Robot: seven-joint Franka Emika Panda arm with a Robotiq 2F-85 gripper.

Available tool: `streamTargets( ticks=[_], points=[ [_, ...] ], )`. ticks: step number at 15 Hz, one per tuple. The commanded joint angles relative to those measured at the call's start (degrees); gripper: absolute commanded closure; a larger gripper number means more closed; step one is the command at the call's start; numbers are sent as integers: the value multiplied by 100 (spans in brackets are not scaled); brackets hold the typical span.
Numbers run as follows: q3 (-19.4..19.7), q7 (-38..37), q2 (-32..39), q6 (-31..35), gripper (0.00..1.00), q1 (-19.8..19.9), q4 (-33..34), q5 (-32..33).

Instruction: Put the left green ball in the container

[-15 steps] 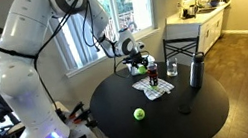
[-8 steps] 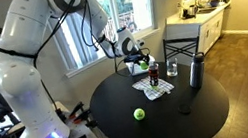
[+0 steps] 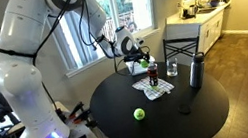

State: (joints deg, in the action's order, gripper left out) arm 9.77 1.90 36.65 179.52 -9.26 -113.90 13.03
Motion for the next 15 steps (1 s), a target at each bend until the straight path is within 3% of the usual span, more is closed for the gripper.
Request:
streamTargets(
  ticks=[1,5,15],
  points=[
    [582,-114,-196,264,57,-474,-318,-16],
    [1092,-217,-21,313,57,-853,-270,-55],
    [1831,-228,689,835,57,-1412,144,-408]
  ],
)
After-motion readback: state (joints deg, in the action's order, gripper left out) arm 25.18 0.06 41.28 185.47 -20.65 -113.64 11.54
